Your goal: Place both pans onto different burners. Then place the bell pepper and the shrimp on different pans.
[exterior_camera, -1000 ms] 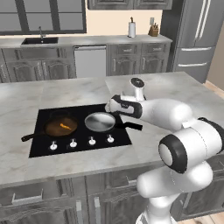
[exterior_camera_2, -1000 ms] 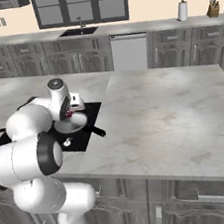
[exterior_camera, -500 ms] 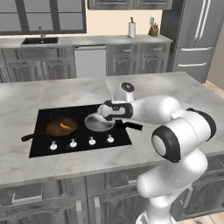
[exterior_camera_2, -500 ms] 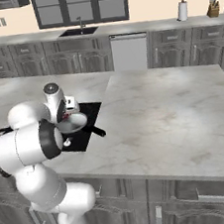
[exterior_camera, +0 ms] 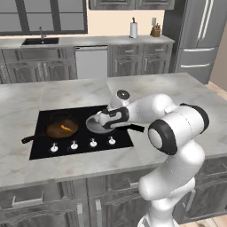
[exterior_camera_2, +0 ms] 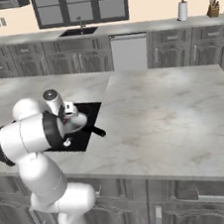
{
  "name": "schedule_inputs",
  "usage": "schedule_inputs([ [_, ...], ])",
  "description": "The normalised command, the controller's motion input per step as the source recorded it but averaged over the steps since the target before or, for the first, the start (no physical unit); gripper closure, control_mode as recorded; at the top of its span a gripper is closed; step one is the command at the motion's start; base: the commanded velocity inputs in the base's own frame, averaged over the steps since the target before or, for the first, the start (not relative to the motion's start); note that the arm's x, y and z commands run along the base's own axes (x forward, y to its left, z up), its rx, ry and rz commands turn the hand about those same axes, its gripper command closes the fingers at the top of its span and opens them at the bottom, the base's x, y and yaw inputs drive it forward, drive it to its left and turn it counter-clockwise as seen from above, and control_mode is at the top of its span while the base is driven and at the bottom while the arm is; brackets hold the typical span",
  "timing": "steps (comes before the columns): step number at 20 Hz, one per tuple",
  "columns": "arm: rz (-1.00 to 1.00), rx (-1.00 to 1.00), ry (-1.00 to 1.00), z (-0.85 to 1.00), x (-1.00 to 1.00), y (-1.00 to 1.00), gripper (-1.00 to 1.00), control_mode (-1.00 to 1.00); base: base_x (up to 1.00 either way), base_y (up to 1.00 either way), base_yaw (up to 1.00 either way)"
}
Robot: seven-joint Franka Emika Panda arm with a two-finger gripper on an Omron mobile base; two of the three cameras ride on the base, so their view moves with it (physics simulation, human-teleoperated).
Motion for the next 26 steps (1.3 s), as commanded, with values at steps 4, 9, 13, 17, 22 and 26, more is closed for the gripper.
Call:
schedule_inputs([
  [4,0.00,-0.03,0.00,-0.31,0.10,0.05,1.00,-1.00,0.00,0.00,0.00],
  [9,0.00,-0.02,0.00,-0.20,0.13,0.00,1.00,-1.00,0.00,0.00,0.00],
  [13,0.00,-0.01,0.00,-0.16,0.26,0.00,1.00,-1.00,0.00,0.00,0.00],
  [17,0.00,0.00,-0.02,-0.16,0.34,0.00,1.00,-1.00,0.00,0.00,0.00],
  [22,0.00,0.00,0.00,-0.23,0.37,0.00,1.00,-1.00,0.00,0.00,0.00],
  [26,0.00,0.00,0.00,-0.33,0.34,0.00,1.00,-1.00,0.00,0.00,0.00],
])
